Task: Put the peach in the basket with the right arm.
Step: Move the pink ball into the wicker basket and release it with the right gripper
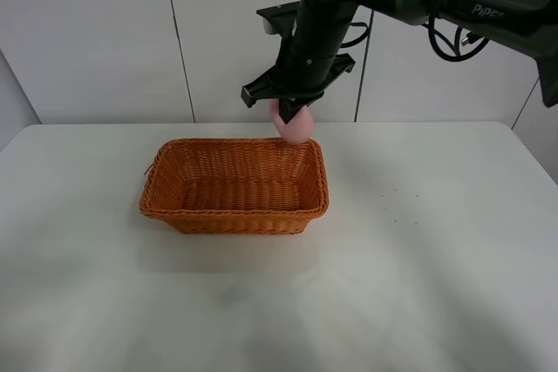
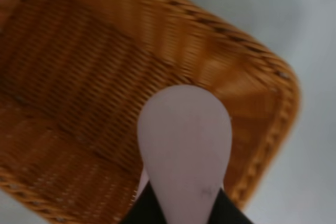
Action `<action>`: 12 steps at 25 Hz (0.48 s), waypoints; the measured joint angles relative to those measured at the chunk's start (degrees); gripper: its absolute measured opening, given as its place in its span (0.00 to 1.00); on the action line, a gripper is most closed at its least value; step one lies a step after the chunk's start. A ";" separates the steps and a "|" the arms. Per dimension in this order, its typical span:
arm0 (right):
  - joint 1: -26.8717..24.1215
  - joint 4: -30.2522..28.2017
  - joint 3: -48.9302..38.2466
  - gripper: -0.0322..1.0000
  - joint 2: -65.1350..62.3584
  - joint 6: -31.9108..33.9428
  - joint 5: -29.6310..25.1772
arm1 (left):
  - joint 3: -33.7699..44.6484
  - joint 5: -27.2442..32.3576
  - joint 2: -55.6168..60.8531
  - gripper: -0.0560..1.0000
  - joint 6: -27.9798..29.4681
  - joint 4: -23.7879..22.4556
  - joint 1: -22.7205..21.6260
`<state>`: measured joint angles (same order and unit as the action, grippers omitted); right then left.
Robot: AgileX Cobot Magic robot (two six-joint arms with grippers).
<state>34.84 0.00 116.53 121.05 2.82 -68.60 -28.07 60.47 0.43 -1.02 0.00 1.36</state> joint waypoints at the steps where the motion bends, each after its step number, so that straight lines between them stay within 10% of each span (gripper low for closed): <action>1: 0.92 0.00 0.06 0.03 0.41 0.04 0.53 | 0.00 0.00 0.00 0.99 0.00 0.00 0.00; 12: 3.70 1.44 0.13 0.03 12.56 0.17 14.11 | 0.00 0.00 0.00 0.99 0.00 0.00 0.00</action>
<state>38.54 1.44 116.66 133.61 2.99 -54.49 -28.07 60.47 0.43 -1.02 0.00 1.36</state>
